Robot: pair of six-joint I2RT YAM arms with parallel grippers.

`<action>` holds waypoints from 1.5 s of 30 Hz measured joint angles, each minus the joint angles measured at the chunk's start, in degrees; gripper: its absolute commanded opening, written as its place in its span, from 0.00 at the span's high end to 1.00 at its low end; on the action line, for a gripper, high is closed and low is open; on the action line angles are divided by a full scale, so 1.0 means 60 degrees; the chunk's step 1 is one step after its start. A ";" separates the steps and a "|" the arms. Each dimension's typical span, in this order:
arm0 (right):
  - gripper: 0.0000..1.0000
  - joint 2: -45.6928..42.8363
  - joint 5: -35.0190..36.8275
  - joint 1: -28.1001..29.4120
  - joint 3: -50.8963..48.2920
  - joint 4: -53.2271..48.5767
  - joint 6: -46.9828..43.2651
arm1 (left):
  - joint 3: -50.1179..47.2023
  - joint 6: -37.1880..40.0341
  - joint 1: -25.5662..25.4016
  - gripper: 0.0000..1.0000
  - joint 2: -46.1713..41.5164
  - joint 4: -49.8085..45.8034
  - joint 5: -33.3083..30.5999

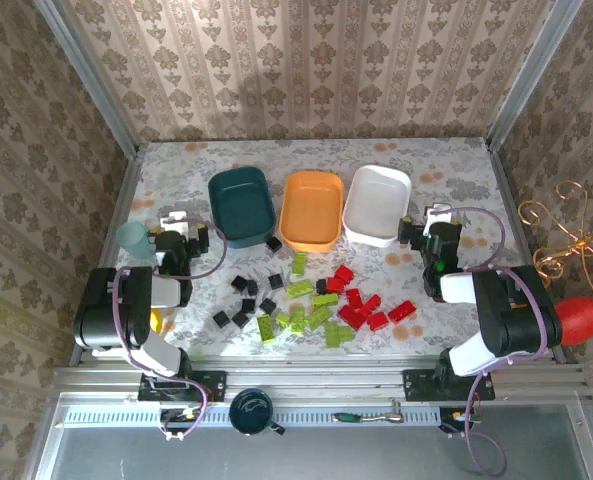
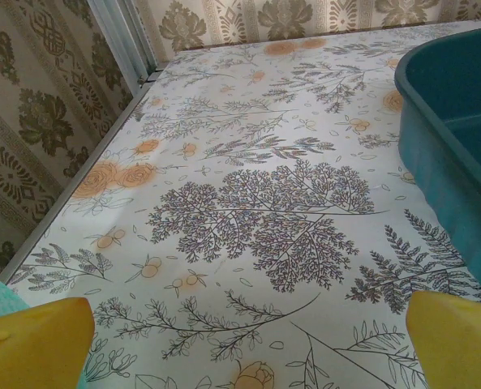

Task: Sort the legos into containers by color
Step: Pick up the lego from the bottom-left of the table.

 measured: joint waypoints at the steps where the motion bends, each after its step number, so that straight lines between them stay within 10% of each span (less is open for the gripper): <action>1: 0.00 0.0000 0.0000 0.0000 0.0000 0.0000 0.0000 | 0.0000 0.0004 -0.0015 0.00 0.0000 0.0004 0.0007; 45: 0.00 0.0000 -0.0029 -0.0018 0.0000 0.0000 0.0004 | 0.0000 0.0073 -0.0058 0.00 0.0000 -0.0029 0.0382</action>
